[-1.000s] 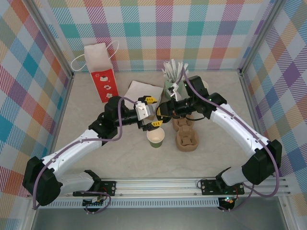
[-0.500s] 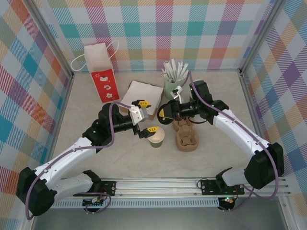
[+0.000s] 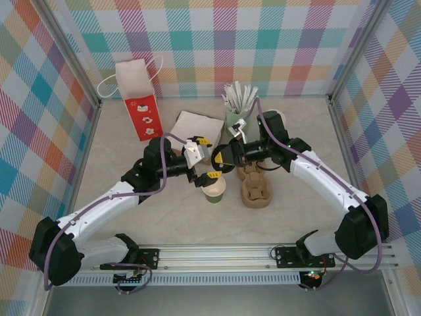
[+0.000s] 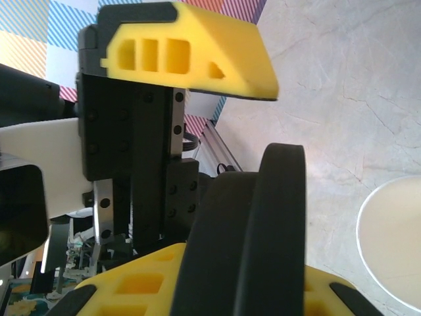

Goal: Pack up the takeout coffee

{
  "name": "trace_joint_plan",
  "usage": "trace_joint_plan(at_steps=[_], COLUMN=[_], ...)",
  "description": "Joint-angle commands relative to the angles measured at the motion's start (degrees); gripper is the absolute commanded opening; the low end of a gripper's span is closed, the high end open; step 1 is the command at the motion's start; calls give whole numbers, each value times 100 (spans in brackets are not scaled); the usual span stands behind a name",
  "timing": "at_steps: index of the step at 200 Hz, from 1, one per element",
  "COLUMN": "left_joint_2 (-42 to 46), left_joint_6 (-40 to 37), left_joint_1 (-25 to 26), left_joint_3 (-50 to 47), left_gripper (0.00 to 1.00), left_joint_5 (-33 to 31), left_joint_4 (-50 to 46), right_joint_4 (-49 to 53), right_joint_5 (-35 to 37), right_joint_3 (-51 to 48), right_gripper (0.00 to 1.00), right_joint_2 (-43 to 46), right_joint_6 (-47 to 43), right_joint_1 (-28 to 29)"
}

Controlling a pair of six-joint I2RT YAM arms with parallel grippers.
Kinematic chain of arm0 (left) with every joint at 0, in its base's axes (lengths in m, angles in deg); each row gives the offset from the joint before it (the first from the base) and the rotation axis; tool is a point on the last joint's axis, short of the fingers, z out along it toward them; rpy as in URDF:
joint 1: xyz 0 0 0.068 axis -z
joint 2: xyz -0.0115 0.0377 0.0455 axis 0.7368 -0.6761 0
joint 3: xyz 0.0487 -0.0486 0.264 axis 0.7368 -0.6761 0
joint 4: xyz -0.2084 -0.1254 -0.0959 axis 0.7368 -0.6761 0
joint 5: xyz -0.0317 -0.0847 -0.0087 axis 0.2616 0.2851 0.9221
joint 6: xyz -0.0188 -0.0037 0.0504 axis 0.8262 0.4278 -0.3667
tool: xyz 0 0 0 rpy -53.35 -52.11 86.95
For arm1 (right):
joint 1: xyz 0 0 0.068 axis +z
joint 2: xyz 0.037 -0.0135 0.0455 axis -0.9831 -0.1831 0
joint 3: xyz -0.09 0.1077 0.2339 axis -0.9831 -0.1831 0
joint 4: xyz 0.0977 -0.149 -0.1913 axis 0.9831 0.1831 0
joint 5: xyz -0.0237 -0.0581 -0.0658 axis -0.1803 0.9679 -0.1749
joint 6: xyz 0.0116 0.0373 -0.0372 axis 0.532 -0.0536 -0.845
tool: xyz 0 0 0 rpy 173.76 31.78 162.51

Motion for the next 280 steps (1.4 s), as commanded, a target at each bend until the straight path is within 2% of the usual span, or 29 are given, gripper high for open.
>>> trace_joint_plan(at_steps=[1,85,207,234,280], left_joint_2=[-27,-204,-472,-411,-272], left_joint_6=[-64,-200,-504,-592,-703], left_joint_1=[80,93,157,155,157], left_joint_3=[193,333,444,403,372], left_gripper=[96,84,73,72,72], left_joint_5=[104,187,-23,-98,-260], left_joint_4=[226,118,-210,-314,-697], right_joint_4=[-24,-66,55,275,537], right_joint_5=[-164,-101,57,185,531], right_joint_3=[117,275,460,522,480], right_gripper=[24,23,25,30,51], right_joint_2=[-141,-285,-374,-347,-265], right_joint_6=[-183,-28,144,11,-118], right_joint_1=[68,219,355,353,321])
